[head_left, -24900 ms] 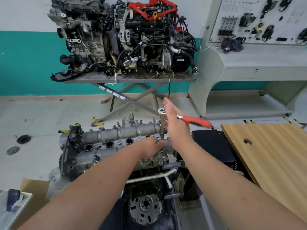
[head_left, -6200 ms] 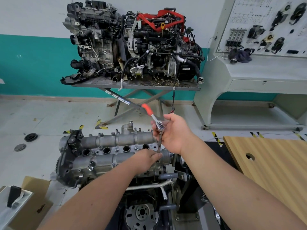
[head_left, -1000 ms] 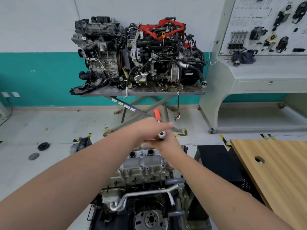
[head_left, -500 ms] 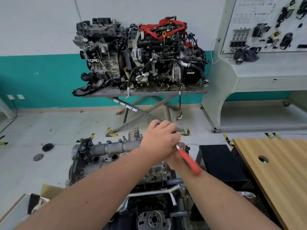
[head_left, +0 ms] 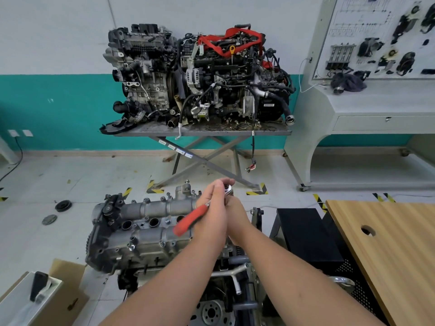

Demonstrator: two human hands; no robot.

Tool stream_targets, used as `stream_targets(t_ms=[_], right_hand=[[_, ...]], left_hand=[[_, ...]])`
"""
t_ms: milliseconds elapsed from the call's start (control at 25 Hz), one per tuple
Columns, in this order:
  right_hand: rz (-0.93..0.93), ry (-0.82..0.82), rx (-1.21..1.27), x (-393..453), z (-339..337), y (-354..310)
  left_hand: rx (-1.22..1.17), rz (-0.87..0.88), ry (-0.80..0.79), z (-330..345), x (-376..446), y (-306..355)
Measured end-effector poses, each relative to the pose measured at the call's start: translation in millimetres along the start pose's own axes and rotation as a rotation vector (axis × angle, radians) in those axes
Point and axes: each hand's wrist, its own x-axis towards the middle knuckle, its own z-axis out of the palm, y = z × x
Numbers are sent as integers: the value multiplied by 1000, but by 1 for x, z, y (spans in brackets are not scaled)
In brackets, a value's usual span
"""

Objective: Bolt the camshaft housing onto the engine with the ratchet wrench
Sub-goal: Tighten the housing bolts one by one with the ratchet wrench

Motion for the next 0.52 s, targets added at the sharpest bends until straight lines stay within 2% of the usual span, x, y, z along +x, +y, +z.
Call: stream_targets(t_ms=[120, 200, 320, 400, 520], right_hand=[[18, 35, -88, 3, 1, 11], [-1, 59, -64, 7, 4, 19], [-10, 35, -61, 5, 9, 34], [-1, 56, -197, 4, 7, 46], [-1, 50, -303, 0, 9, 63]], left_hand=[[-264, -341, 35, -2, 10, 9], [-269, -479, -12, -4, 20, 16], [-59, -551, -21, -2, 29, 32], [130, -535, -58, -1, 35, 47], [585, -479, -358, 5, 44, 67]])
